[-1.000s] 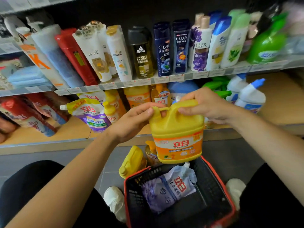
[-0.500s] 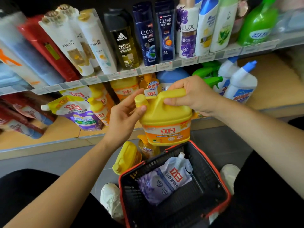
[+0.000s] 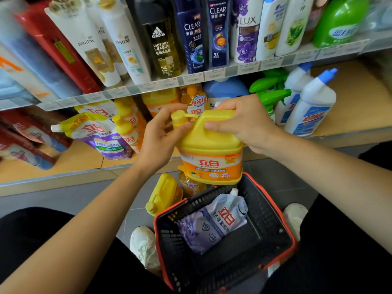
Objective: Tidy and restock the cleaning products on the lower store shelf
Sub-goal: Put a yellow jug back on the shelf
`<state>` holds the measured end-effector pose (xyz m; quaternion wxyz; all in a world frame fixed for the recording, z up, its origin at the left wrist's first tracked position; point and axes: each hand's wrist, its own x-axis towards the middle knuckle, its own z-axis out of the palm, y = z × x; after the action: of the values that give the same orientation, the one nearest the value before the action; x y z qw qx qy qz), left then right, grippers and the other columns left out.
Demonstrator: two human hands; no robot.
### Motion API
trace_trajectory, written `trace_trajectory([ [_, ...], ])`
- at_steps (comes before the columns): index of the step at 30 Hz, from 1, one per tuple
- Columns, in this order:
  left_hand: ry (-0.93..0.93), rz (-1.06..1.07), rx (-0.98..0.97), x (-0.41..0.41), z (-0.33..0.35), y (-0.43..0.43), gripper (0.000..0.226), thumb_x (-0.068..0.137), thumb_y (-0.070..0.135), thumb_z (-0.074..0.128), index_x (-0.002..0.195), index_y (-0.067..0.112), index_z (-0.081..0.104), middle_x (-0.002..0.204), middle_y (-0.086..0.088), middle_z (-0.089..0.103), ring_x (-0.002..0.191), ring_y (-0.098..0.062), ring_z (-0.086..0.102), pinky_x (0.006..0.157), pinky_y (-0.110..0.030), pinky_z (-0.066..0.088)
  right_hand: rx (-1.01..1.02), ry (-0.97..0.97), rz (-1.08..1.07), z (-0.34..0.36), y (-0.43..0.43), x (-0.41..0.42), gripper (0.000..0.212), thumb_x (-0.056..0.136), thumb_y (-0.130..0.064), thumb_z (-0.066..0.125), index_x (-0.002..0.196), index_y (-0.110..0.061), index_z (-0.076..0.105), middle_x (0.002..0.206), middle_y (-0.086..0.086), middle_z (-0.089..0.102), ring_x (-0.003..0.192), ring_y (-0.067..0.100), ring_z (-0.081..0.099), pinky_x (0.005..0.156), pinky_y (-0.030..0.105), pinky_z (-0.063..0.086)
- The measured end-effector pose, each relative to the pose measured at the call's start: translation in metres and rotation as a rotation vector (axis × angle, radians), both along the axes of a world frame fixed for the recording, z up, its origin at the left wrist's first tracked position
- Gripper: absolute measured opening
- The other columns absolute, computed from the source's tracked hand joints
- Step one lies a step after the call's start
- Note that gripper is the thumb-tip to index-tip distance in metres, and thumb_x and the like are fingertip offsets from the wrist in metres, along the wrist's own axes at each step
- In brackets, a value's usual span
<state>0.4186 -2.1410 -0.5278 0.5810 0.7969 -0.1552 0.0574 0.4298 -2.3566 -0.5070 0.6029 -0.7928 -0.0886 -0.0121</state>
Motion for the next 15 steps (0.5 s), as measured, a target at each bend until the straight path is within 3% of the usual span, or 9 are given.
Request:
trace_trajectory([
  [5,0.151,-0.212,-0.065,0.005,0.010,0.010,0.032,0.094,0.013,0.066,0.125,0.008,0.059,0.108,0.003,0.072,0.106,-0.012,0.066,0.088,-0.026,0.054,0.216,0.171,0.153,-0.005,-0.014,0.017,0.036,0.052,-0.018,0.089,0.085,-0.015,0.074,0.075,-0.004,0.075,0.076,0.009,0.071,0.068,0.027,0.058],
  [8,0.246,-0.344,-0.105,0.006,0.011,0.015,0.031,0.094,0.018,0.069,0.124,0.013,0.061,0.106,0.003,0.071,0.108,-0.017,0.064,0.092,-0.032,0.054,0.290,0.223,0.267,-0.009,-0.018,0.024,0.026,0.054,-0.015,0.086,0.079,-0.017,0.078,0.078,-0.001,0.076,0.078,0.011,0.072,0.068,0.026,0.058],
  [12,0.366,-0.489,-0.197,0.002,0.014,0.021,0.052,0.087,0.036,0.078,0.131,0.016,0.060,0.113,-0.003,0.068,0.117,-0.026,0.059,0.100,-0.043,0.051,0.361,0.288,0.380,-0.010,-0.019,0.026,0.028,0.051,-0.021,0.088,0.079,-0.021,0.081,0.080,0.000,0.076,0.079,0.011,0.073,0.067,0.025,0.057],
  [15,0.355,-0.428,-0.272,-0.003,0.012,0.017,0.060,0.084,0.035,0.079,0.134,0.007,0.058,0.112,-0.004,0.070,0.116,-0.027,0.060,0.100,-0.043,0.052,0.386,0.301,0.387,-0.010,-0.019,0.027,0.030,0.050,-0.021,0.088,0.079,-0.018,0.080,0.080,0.002,0.076,0.078,0.014,0.073,0.067,0.026,0.058],
])
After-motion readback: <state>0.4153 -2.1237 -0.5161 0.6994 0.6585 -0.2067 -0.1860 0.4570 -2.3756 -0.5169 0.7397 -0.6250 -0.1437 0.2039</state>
